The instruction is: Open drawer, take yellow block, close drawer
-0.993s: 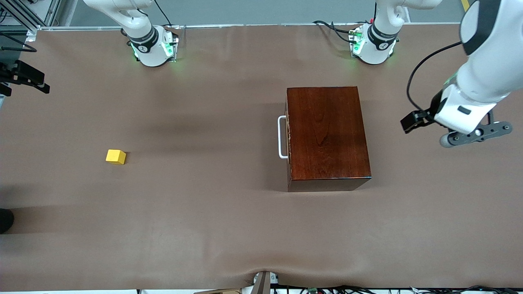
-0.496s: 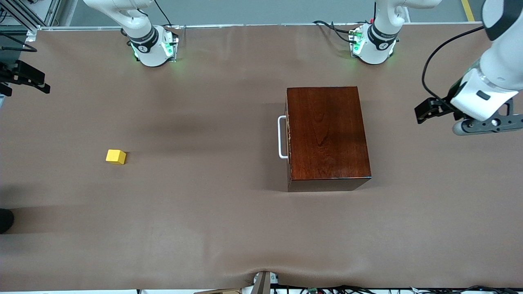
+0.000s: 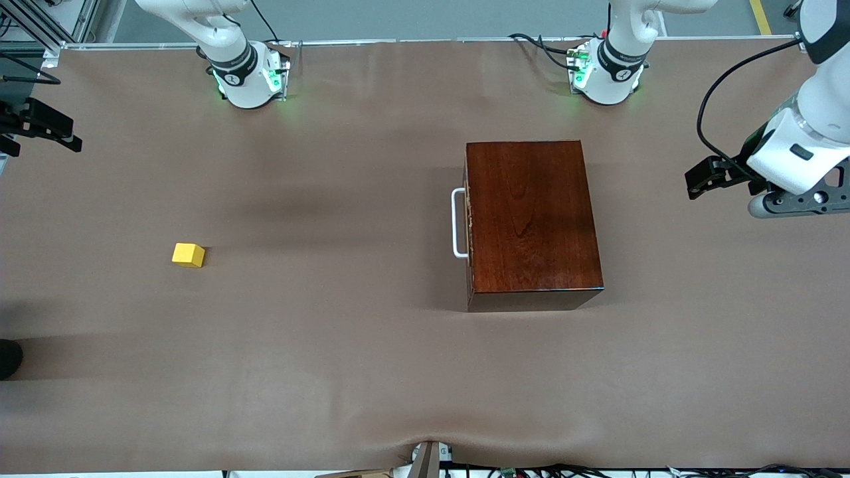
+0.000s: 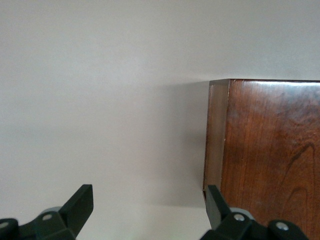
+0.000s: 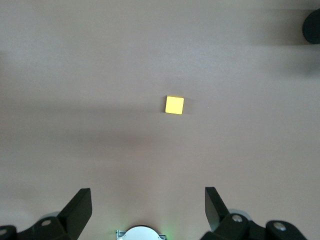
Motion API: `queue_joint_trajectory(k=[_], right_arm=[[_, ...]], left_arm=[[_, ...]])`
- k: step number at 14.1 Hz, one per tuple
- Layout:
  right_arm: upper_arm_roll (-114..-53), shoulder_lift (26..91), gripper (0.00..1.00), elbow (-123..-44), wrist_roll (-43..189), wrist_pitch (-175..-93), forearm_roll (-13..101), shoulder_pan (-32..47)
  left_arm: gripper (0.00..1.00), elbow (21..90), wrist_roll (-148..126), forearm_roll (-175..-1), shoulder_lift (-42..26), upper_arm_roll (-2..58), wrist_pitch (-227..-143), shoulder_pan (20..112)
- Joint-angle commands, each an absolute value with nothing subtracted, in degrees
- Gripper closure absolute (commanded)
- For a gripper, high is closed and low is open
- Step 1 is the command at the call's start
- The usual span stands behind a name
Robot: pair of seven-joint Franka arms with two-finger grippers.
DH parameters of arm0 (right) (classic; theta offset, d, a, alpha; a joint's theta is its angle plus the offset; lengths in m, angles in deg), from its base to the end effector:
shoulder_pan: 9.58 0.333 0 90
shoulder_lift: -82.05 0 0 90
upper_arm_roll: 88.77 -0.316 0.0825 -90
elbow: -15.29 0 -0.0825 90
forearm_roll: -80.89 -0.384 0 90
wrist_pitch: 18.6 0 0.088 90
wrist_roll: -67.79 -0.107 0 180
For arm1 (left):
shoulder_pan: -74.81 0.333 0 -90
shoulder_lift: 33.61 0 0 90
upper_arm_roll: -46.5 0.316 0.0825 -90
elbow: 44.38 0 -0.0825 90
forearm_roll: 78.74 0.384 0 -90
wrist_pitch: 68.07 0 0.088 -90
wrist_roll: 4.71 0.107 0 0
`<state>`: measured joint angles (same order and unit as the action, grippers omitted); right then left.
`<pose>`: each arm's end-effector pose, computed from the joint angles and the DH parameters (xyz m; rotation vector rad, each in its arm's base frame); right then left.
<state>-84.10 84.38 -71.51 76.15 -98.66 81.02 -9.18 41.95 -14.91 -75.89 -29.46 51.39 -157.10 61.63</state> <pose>0.5219 -0.0403 0.6577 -3.1278 -0.1115 0.1198 0.5695 -0.0794 0.6126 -3.0819 -0.0515 0.0242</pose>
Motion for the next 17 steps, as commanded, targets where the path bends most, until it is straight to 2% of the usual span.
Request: queue_joint_trajectory(k=[1, 8, 12, 14, 17], right_arm=[[-84.0, 84.1, 0.00, -70.6, 75.1, -98.1, 80.1, -8.9], [-84.0, 84.1, 0.00, -70.6, 75.1, -97.8, 80.1, -8.6], [-84.0, 84.1, 0.00, -70.6, 75.1, -97.8, 80.1, -8.5], [-84.0, 84.1, 0.00, -70.6, 75.1, -97.9, 80.1, -8.6], [-84.0, 84.1, 0.00, -70.6, 75.1, -97.9, 80.1, -8.5]], left_arm=[[0.00, 41.3, -13.9, -76.6, -30.9, 51.4, -155.2, 62.0], [0.00, 40.7, -11.8, -76.0, -30.9, 51.0, -154.0, 63.5], [0.00, 42.5, -10.3, -76.6, -32.5, 43.7, -154.2, 71.2], [0.00, 43.5, -10.2, -76.8, -33.4, 43.2, -154.3, 72.0], [0.00, 48.6, -9.7, -76.8, -37.0, 42.3, -156.5, 73.0]])
